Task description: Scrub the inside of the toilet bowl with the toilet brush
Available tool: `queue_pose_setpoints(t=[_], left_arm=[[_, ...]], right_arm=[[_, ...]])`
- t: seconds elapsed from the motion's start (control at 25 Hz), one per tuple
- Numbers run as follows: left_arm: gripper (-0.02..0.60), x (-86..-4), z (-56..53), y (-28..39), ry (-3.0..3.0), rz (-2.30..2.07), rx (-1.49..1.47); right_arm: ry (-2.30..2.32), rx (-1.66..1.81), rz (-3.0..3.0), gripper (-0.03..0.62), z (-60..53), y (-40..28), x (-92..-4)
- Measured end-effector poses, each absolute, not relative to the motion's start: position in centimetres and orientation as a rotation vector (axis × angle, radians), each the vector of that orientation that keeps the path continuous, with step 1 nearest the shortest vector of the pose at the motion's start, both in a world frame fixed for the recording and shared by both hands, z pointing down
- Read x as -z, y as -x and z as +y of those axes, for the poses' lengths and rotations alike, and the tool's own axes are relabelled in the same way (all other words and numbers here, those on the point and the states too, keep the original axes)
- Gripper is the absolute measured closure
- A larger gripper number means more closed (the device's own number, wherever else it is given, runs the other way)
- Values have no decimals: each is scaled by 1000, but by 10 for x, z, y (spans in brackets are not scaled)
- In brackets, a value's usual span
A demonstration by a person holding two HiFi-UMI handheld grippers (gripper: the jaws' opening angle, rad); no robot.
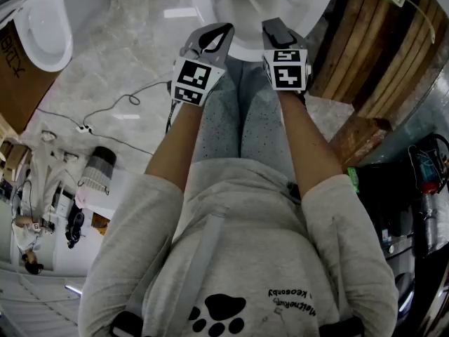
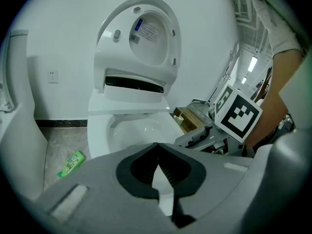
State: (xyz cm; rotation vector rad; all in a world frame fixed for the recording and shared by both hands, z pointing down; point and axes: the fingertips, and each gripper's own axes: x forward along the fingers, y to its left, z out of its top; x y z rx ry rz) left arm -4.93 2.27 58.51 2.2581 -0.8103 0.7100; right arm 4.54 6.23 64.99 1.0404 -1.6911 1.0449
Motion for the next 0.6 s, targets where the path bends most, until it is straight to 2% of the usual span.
queue_pose_setpoints(t=[0.6], left_arm=[[586, -592, 1, 50, -2251, -809, -702]], right_arm=[[-1071, -1029, -1708, 447, 19, -46, -654]])
